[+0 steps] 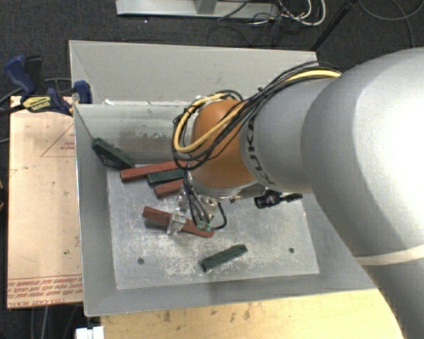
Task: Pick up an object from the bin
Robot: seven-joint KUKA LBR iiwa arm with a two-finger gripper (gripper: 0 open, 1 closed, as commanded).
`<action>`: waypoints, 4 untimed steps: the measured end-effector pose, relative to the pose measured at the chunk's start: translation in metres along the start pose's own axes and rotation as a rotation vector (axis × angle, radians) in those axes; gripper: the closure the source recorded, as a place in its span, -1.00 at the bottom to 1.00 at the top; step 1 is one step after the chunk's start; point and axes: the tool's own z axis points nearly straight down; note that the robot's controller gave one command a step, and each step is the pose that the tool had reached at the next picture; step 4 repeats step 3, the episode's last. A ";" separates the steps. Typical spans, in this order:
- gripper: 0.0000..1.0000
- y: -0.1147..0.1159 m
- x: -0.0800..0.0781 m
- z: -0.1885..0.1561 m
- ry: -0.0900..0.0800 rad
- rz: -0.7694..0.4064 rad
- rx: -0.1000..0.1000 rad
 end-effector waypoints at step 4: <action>1.00 -0.001 0.002 -0.056 0.020 -0.012 0.009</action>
Offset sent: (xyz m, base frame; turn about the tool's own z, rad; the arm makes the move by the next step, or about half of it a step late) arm -0.0001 -0.0001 0.0883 -0.0001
